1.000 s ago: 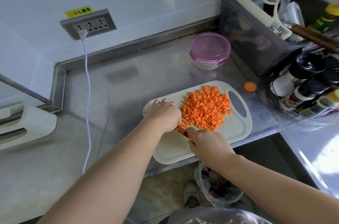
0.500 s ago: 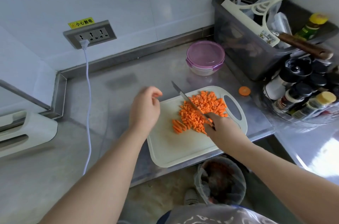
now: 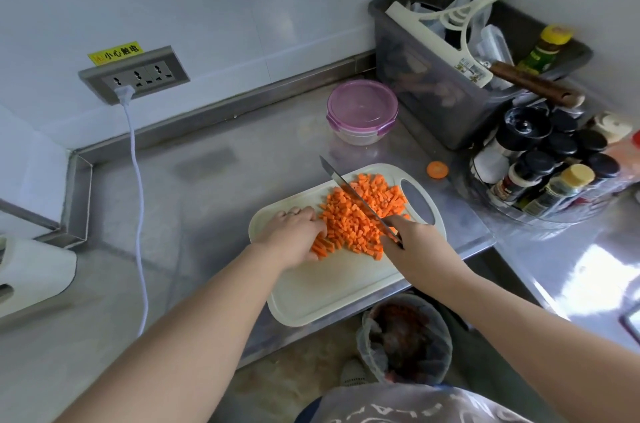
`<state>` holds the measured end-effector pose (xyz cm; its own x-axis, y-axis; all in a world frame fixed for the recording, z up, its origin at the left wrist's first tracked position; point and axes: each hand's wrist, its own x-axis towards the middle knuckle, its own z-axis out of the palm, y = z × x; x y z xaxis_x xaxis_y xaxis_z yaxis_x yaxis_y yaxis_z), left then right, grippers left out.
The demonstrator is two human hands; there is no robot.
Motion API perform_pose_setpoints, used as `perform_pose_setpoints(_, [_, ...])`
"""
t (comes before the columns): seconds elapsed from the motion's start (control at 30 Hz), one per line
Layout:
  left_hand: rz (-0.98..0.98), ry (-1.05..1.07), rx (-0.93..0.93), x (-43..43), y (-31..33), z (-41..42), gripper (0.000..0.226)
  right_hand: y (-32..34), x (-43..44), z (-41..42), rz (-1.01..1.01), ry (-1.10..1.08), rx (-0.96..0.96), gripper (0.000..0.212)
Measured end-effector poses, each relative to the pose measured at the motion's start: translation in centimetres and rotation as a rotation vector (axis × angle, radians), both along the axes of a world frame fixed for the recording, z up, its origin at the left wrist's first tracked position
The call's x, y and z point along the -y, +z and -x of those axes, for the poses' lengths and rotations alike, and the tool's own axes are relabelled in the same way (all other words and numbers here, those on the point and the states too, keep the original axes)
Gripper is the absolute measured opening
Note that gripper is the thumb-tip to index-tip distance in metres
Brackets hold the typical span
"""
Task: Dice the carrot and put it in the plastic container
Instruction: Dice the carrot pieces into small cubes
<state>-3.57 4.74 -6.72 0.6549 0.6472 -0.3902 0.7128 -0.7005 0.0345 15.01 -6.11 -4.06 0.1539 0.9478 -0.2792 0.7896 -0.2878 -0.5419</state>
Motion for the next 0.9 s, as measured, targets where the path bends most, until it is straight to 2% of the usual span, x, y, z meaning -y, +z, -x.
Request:
perform_pose_setpoints(0.23, [0.005,0.062,-0.013,0.3,-0.1,0.2,0.034,-0.4,-0.2,0.2,0.026,-0.015,0.002,0.033])
perform_pose_setpoints(0.43, [0.019,0.349,0.069,2.3,-0.9,1.9,0.026,-0.7,-0.5,1.7,0.056,0.045,-0.035,0.027])
perform_pose_setpoints(0.6, [0.071,0.531,0.144,3.5,-1.3,2.4,0.035,-1.5,-0.4,3.9,0.13,0.152,-0.064,0.031])
perform_pose_setpoints(0.73, [0.174,0.586,0.2,3.6,-1.6,3.2,0.042,-2.5,-0.3,4.6,0.162,0.147,-0.056,0.034])
perform_pose_setpoints(0.9, [0.164,0.581,0.278,3.9,-2.0,3.4,0.027,-3.0,0.3,5.4,0.194,0.162,-0.09,0.036])
